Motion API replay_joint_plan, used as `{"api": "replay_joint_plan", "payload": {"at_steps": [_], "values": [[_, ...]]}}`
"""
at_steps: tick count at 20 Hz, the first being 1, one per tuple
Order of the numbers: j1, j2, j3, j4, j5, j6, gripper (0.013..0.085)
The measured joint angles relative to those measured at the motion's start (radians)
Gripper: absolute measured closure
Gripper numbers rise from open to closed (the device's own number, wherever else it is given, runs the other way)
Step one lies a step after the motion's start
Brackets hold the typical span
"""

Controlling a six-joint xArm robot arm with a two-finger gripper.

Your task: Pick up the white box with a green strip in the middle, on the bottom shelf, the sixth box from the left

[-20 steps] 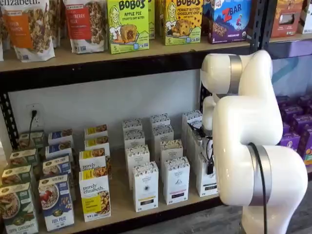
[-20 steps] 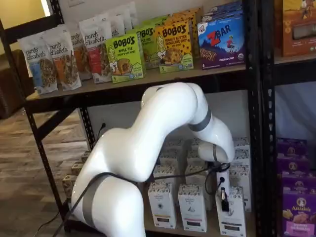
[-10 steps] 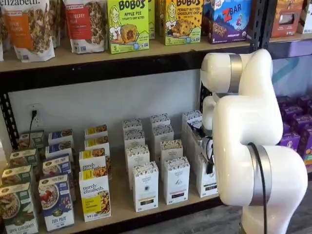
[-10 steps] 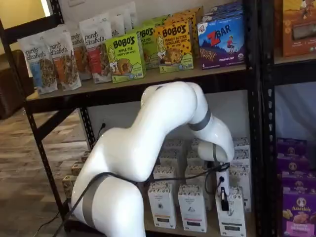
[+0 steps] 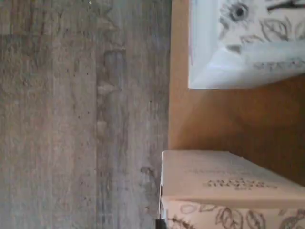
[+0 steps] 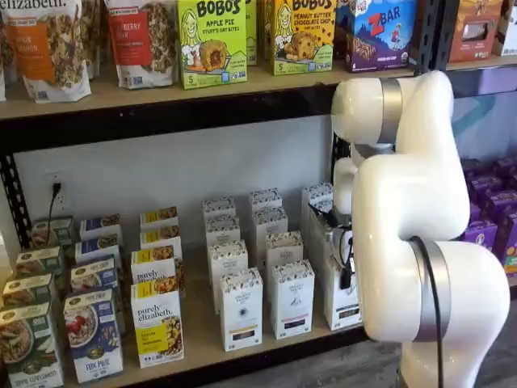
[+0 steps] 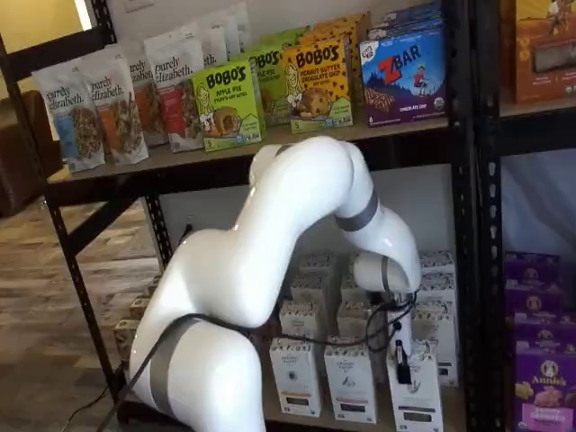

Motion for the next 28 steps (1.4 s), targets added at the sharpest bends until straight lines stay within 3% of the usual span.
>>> {"api": "replay_joint_plan", "payload": {"at_steps": [13, 20, 22, 28], "values": [[0.064, -0.325, 0.476, -0.048, -0.134, 0.112, 0.049], [0.119, -0.505, 0.679, -0.125, -0.157, 0.241, 0.049], [0.139, -0.563, 0.735, -0.123, -0.154, 0.259, 0.049], [0.208, -0.769, 0.9, -0.059, -0.118, 0.266, 0.049]]}}
